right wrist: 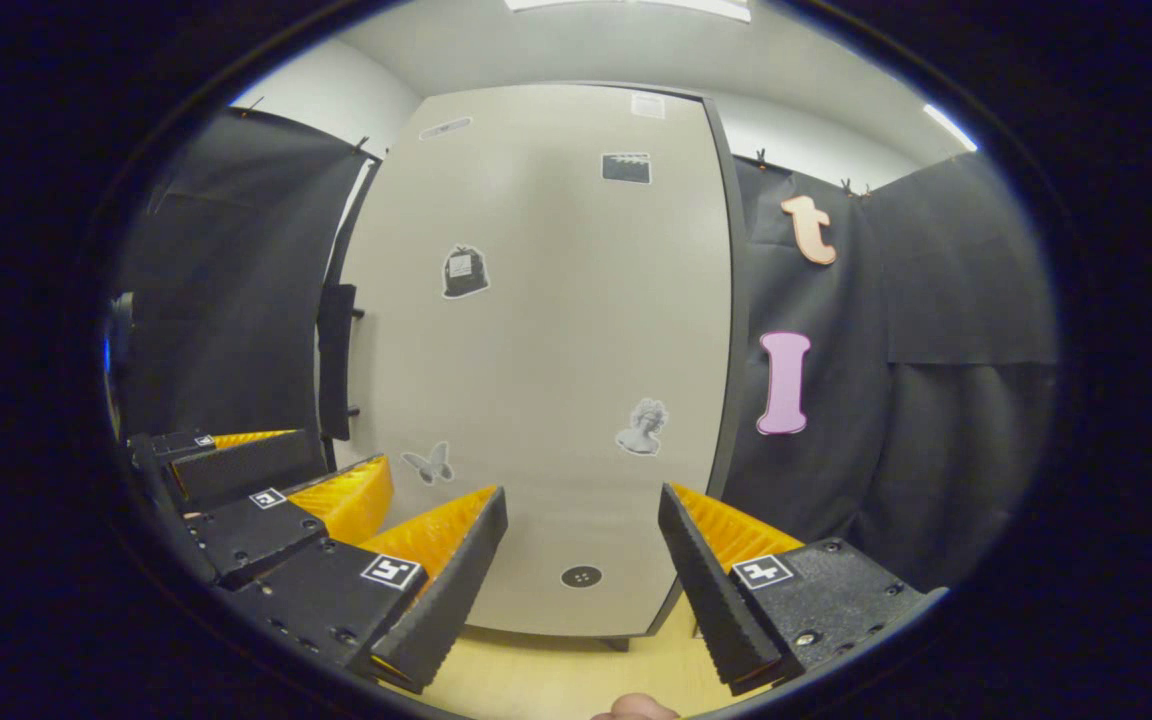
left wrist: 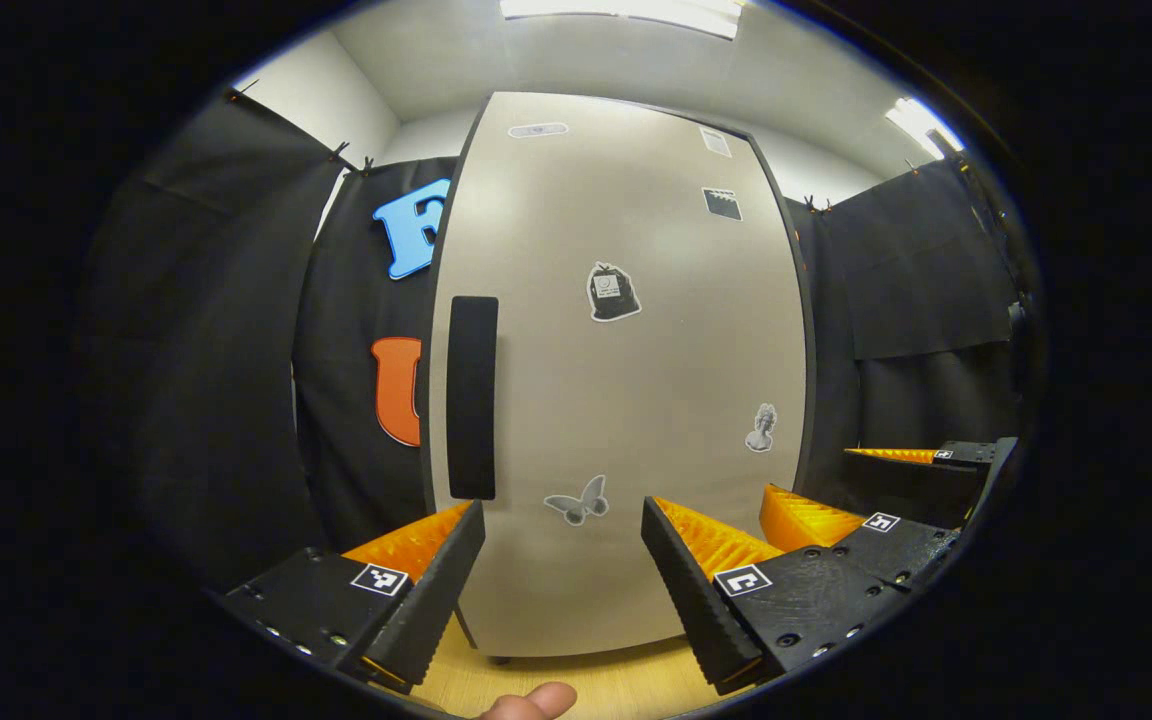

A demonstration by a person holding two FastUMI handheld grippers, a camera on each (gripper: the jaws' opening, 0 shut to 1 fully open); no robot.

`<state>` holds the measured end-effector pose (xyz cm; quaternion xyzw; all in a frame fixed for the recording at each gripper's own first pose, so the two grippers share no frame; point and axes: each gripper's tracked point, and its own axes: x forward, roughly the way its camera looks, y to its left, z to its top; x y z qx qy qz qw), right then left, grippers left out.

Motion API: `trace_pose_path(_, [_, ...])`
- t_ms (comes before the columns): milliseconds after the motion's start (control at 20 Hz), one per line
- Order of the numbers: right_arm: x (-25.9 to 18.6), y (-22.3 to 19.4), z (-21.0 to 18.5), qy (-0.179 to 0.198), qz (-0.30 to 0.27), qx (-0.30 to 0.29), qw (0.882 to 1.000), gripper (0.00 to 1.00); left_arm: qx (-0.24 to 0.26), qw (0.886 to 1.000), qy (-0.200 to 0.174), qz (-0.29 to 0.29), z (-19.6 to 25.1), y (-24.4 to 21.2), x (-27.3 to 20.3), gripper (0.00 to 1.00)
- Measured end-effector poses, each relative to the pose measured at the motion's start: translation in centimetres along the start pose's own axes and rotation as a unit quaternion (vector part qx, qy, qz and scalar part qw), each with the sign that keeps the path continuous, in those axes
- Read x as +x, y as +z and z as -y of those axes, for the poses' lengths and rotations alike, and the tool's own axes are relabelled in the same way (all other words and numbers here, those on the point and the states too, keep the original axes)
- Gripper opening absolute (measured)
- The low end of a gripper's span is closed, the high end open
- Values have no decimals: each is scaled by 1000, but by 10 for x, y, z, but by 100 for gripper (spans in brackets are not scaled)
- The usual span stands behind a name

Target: Open the cabinet door with the right hand, grasp the bottle in the cabinet with the left hand and place it on the coaster, then close the cabinet door with the right hand.

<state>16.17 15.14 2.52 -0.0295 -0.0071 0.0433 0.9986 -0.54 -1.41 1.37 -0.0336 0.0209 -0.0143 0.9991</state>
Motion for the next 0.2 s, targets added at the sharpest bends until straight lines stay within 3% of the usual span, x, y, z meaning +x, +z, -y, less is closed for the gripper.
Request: trace_pose_path(200, [-4, 3, 4, -16, 3, -4, 1000, 98, 0, 1000, -3, 2, 3, 0, -3, 95])
